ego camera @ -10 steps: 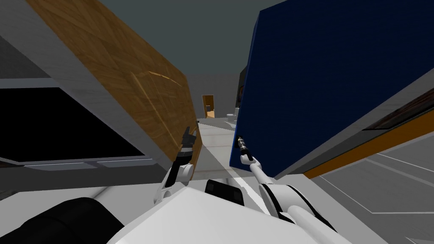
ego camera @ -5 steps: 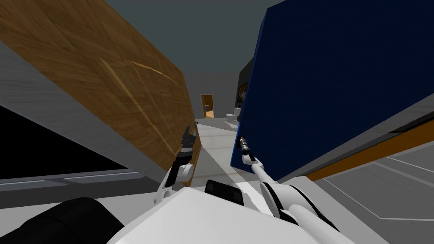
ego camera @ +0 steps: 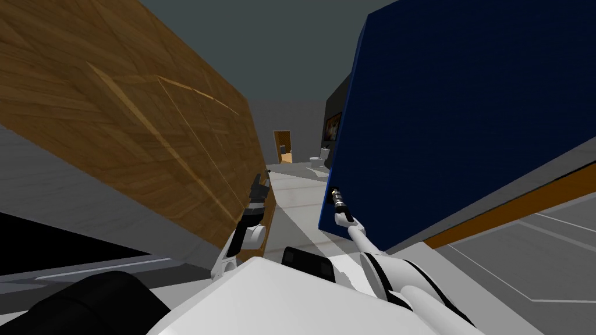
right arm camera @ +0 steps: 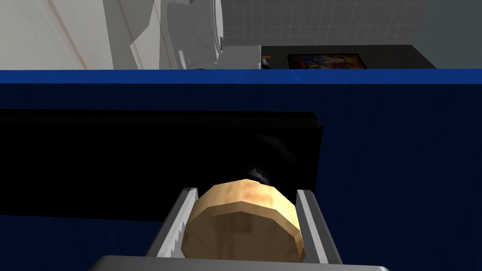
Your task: Push the door open
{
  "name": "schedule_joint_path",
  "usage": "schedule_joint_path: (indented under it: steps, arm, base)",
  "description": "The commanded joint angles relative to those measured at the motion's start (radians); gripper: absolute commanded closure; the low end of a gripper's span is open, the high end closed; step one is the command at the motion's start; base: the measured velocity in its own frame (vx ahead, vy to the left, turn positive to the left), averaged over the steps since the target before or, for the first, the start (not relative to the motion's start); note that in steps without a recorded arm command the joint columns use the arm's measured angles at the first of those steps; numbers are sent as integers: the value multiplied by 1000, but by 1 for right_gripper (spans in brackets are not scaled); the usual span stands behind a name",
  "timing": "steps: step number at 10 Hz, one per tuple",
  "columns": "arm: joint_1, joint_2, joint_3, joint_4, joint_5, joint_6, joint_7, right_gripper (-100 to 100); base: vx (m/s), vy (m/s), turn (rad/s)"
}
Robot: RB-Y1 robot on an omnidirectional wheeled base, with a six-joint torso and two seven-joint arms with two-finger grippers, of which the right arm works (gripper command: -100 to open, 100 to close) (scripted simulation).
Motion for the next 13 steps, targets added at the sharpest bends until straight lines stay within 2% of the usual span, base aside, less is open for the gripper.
schedule_joint_path:
  steps: [1,3,4,7,12,13]
  arm:
    - [-8,-21,-25,18,-9,-19,5,100]
    - [-8,-21,-25,18,-9,-19,5,100]
    - [-6,-30,-48,19,-17,-18,14,100]
    - [-5,-37,-63,21,-23,-17,20,100]
    - [-2,-55,-108,24,-39,-15,37,100]
    - [10,-49,-105,6,-37,-1,41,100]
  base:
    - [175,150,-68]
    - [93,42,-30]
    - [155,76,-40]
    - [138,123,-74]
    - [154,101,-57]
    - [82,37,-33]
